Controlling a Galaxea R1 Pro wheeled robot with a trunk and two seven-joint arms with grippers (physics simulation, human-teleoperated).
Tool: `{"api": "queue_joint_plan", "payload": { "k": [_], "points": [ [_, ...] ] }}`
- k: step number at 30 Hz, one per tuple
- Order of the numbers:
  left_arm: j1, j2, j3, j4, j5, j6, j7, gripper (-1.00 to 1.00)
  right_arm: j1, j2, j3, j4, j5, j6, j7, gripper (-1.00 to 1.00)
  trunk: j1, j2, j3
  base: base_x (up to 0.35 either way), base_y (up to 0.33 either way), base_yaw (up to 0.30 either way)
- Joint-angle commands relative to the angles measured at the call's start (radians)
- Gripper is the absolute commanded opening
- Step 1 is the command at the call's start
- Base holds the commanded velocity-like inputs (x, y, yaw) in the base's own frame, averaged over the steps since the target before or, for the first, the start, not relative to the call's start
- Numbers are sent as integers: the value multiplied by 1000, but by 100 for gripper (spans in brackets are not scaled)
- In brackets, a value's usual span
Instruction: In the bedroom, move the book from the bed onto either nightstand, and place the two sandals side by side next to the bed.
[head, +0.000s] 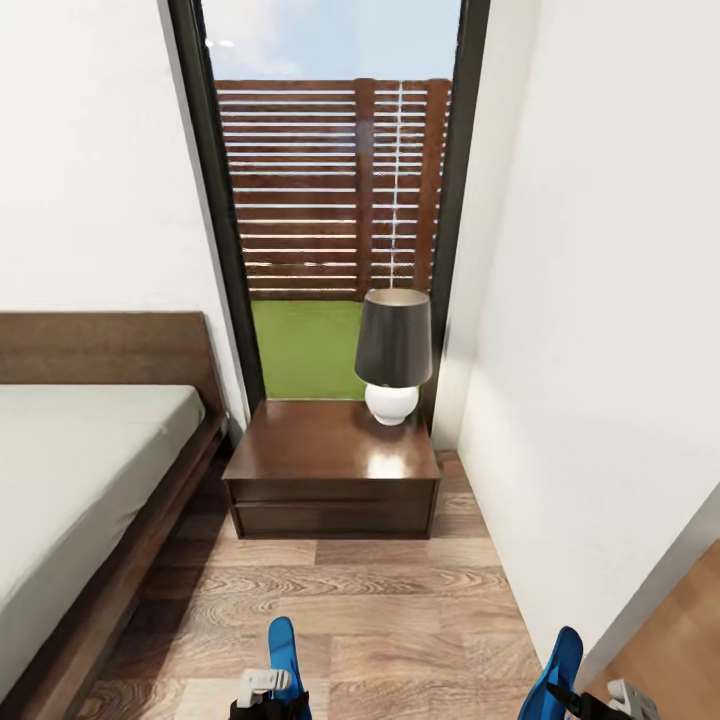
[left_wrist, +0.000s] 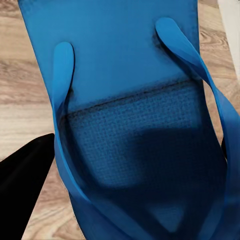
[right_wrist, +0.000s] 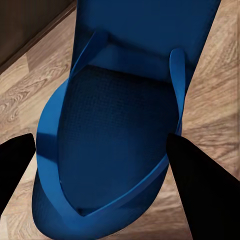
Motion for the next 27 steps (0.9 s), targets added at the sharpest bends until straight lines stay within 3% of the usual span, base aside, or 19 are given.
{"api": "queue_joint_plan", "payload": {
  "k": [1,8,22,27],
  "points": [
    [-1,0,-8,0,9,-3,-2,-100,-2,-1,2,4,-10,2,4,-100,0,0,-1,64,-31,0],
    [-1,0,-8,0,9,-3,-2,-100,-2,0,2,4,-10,2,4,-100,0,0,-1,13,-6,101],
    [-1,0,-8,0,9,-3,-2,-100,-2,-1,2,4,-10,2,4,-100,0,0,-1,2,-4,283],
    [-1,0,-9,0,9,-3,-2,-100,-2,0,2,5,-10,2,4,-100,0,0,-1,74,-158,291]
  ]
}}
